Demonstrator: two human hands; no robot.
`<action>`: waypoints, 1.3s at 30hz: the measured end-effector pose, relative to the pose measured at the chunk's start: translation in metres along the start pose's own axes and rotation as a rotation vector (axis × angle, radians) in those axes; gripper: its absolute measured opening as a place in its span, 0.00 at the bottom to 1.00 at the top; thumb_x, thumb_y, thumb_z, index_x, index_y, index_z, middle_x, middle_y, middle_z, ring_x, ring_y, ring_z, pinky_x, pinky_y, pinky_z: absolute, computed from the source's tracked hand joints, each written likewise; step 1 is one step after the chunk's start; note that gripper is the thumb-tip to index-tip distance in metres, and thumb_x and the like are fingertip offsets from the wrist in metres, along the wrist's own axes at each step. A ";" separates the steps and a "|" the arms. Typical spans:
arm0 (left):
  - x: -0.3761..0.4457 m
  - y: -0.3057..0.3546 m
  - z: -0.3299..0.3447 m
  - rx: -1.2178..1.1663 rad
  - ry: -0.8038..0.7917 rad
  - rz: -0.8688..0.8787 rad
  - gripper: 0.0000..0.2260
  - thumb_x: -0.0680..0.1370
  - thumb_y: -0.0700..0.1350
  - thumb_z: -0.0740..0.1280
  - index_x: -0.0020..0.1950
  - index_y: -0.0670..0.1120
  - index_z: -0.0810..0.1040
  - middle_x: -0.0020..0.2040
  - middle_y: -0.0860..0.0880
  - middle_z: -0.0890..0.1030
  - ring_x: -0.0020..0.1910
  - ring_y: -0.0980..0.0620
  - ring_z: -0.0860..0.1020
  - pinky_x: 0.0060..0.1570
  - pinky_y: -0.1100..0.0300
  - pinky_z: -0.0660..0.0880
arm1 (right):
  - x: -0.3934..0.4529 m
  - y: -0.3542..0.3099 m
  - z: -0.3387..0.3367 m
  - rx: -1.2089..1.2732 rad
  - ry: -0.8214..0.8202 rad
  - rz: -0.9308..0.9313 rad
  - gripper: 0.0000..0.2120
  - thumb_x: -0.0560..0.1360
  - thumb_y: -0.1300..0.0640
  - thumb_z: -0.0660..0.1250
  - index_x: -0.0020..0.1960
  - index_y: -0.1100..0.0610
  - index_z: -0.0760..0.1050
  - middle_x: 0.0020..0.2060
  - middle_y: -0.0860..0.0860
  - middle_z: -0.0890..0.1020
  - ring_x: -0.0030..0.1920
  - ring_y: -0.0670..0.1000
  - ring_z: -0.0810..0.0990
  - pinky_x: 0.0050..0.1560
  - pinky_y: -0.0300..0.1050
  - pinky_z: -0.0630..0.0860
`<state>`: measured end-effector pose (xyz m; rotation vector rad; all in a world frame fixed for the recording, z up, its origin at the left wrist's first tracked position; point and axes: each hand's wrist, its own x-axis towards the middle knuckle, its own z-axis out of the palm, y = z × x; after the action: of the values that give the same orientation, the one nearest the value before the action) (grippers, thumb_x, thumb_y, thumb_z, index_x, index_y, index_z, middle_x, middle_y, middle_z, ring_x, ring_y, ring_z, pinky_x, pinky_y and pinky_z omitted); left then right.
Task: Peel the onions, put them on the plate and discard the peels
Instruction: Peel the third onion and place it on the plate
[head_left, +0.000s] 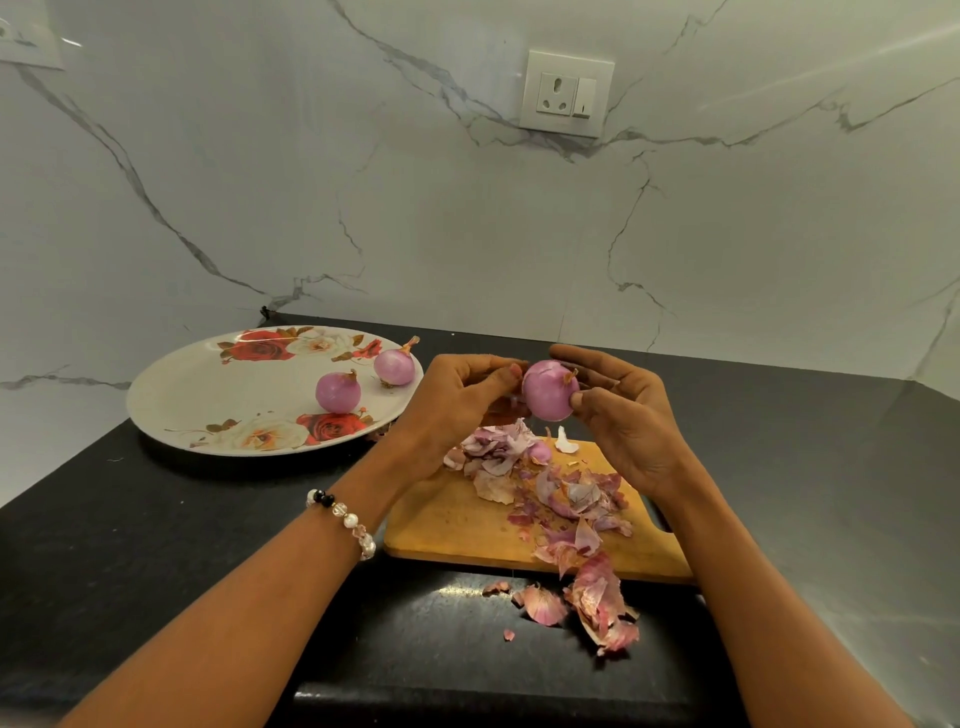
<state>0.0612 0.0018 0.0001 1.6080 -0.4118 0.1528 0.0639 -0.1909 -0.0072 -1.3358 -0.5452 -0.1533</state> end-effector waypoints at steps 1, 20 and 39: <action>0.000 0.001 -0.001 -0.013 -0.009 0.003 0.10 0.78 0.41 0.65 0.58 0.43 0.80 0.45 0.49 0.84 0.41 0.53 0.84 0.40 0.64 0.80 | 0.000 0.000 0.000 0.002 -0.007 0.007 0.20 0.71 0.73 0.67 0.60 0.61 0.78 0.51 0.53 0.85 0.55 0.52 0.83 0.48 0.40 0.80; 0.000 -0.014 0.004 0.257 0.161 0.118 0.13 0.76 0.37 0.68 0.60 0.42 0.80 0.47 0.52 0.81 0.43 0.58 0.80 0.42 0.68 0.79 | -0.004 -0.001 0.009 -0.069 -0.076 0.020 0.13 0.73 0.63 0.70 0.53 0.51 0.86 0.54 0.56 0.85 0.57 0.59 0.83 0.50 0.48 0.83; 0.001 -0.016 0.005 0.280 0.107 0.147 0.11 0.76 0.39 0.69 0.58 0.45 0.81 0.46 0.51 0.84 0.43 0.59 0.82 0.43 0.68 0.78 | -0.001 0.001 0.009 -0.031 0.038 0.113 0.21 0.62 0.59 0.77 0.54 0.59 0.79 0.53 0.56 0.82 0.52 0.57 0.83 0.43 0.44 0.83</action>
<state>0.0672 -0.0032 -0.0146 1.8346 -0.4397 0.4216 0.0606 -0.1822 -0.0073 -1.3877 -0.4351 -0.0945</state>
